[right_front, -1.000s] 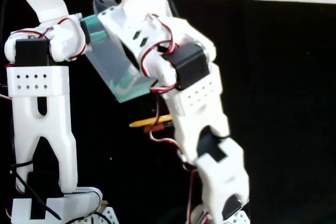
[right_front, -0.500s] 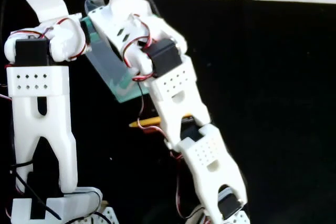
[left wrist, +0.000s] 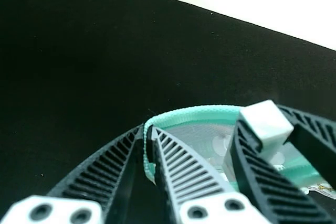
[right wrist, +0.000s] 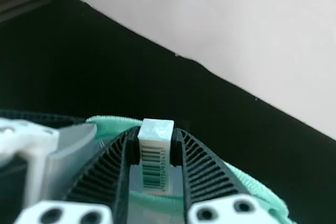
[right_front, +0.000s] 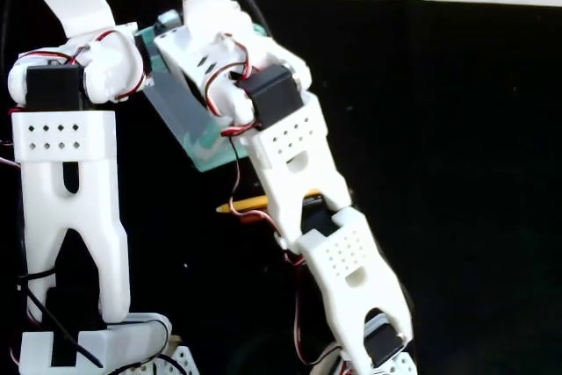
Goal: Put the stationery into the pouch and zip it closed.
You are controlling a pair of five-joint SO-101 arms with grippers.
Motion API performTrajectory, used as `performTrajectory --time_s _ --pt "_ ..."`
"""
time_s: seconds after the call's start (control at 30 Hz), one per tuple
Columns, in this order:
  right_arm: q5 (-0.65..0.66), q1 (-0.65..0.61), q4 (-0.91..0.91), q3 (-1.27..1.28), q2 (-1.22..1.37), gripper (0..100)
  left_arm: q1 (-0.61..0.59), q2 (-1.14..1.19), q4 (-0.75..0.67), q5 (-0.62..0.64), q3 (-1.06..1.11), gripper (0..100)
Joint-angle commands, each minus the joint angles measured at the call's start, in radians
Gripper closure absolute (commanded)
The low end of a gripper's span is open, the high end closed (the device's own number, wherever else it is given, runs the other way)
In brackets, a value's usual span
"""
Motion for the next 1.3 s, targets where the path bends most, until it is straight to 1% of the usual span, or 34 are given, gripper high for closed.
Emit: performTrajectory --time_s 0.0,0.13,0.2,0.3,0.47,0.6,0.83,0.93,1.17,1.27 --pt "-0.003 0.013 0.025 -0.122 -0.05 92.4 0.031 0.018 0.005 -0.006 0.067 99" --pt "0.0 0.018 0.044 -0.122 -0.11 76.1 0.031 0.018 0.005 -0.006 0.067 99" --pt "0.0 0.018 0.044 -0.122 -0.136 71.7 0.031 0.018 0.005 -0.006 0.067 99" --pt "0.0 0.018 0.047 -0.122 -0.173 71.7 0.031 0.018 0.005 -0.006 0.067 99" --pt "0.0 0.019 0.105 -0.122 -0.239 71.7 0.031 0.018 0.005 -0.006 0.068 99" --pt "0.0 0.048 0.171 -0.12 -0.288 71.7 0.031 0.018 0.005 -0.006 0.068 99" --pt "0.003 0.114 0.337 -0.117 -0.349 71.7 0.031 0.018 0.005 -0.006 0.068 99" --pt "0.002 0.163 0.337 -0.114 -0.364 71.7 0.031 0.018 0.005 -0.006 0.068 99" --pt "0.003 0.193 0.337 -0.111 -0.412 71.7 0.031 0.018 0.008 -0.006 0.068 99" --pt "0.052 0.194 0.338 -0.11 -0.433 71.7 0.031 0.018 0.008 -0.006 0.068 99"
